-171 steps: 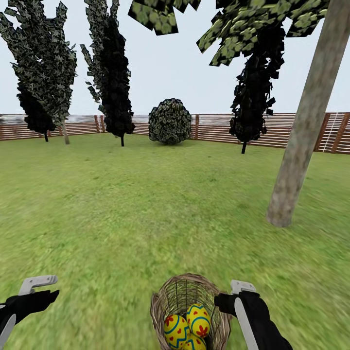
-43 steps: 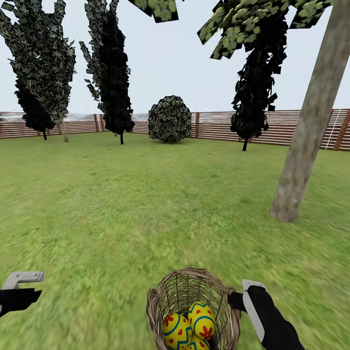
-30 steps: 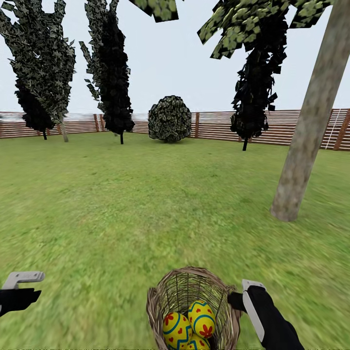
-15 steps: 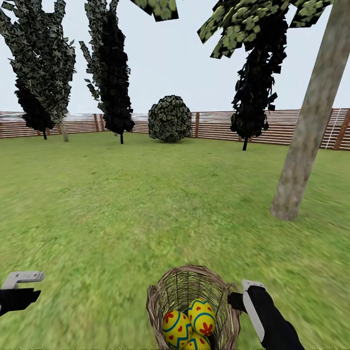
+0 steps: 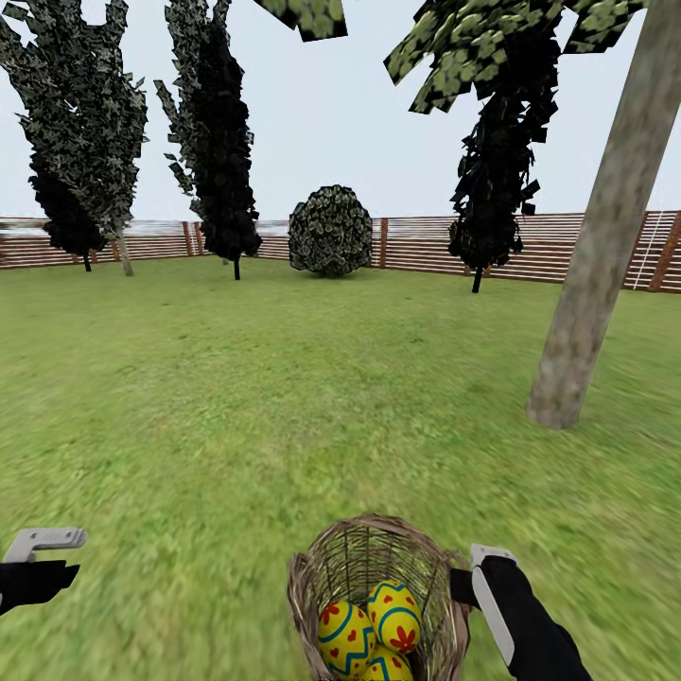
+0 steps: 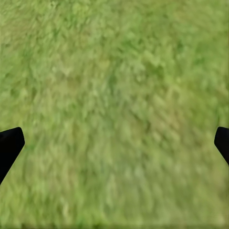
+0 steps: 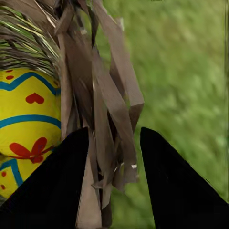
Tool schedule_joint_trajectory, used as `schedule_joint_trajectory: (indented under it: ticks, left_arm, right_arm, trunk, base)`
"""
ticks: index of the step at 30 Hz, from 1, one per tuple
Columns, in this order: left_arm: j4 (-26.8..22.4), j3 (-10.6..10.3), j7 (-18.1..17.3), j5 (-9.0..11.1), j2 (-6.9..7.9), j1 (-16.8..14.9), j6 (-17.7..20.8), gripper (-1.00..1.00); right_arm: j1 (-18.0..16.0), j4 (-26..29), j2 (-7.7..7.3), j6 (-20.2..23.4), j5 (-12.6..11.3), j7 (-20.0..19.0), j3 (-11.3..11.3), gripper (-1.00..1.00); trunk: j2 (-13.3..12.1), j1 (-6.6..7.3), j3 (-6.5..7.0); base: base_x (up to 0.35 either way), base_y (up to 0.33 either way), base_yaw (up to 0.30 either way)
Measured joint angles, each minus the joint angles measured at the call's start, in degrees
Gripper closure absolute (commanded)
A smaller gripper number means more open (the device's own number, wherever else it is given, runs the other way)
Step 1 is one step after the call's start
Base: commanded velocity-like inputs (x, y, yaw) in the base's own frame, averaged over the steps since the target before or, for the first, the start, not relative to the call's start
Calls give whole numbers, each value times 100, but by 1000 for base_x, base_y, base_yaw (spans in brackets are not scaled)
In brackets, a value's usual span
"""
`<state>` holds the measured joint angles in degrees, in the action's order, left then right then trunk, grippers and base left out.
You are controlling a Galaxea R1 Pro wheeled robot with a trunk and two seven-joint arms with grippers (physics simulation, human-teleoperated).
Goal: Take the three Easter eggs out of the wicker basket on the lawn in the garden, then place them on the lawn next to a single tree (choose any tree) so that all three eggs are next to the same tree and none are left in the basket.
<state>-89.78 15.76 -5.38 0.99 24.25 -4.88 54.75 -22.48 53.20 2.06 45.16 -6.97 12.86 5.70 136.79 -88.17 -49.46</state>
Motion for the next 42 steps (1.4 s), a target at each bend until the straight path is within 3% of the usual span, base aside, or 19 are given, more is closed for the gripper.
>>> schedule_joint_trajectory:
  ticks: [3, 6, 22, 35, 37, 39, 40, 42]
  left_arm:
    - [0, 1, 0, 0, 0, 1, -1, -100]
    - [0, 5, -1, 0, 0, 0, -2, -100]
    - [0, 9, 7, 0, -8, 0, -40, -100]
    - [40, 0, 36, -16, -20, 0, -70, -100]
    - [122, 1, 45, -33, -8, 0, -264, -100]
    - [605, 26, 48, -35, 4, 0, -773, -100]
    - [1133, 42, 49, -34, 11, 1, -1283, -100]
    - [2668, 109, 56, -30, 76, 6, -2712, -100]
  right_arm:
    - [-4, 3, -2, 20, 154, 16, 1, 100]
    - [0, 0, 0, -2, 19, 6, 0, 100]
    - [0, 1, 9, -4, 27, 1, -7, 100]
    - [1, -1, 9, -4, 10, -4, -26, 100]
    - [1, 5, 9, -7, -5, -8, -26, 100]
    - [1, 7, 9, -6, 0, -9, -26, 100]
    - [1, 8, 9, -5, 5, -9, -26, 100]
    - [1, 8, 10, -5, 3, -9, -26, 100]
  trunk:
    - [1, 1, 1]
    - [0, 0, 0]
    - [0, 0, 0]
    - [-520, 285, 233]
    - [-600, 329, 269]
    - [-681, 372, 304]
    - [-721, 394, 322]
    - [-801, 438, 357]
  base:
    - [0, 0, 0]
    - [0, 0, 0]
    - [0, 0, 0]
    - [0, 0, 0]
    - [0, 0, 0]
    - [0, 0, 0]
    - [0, 0, 0]
    - [0, 0, 0]
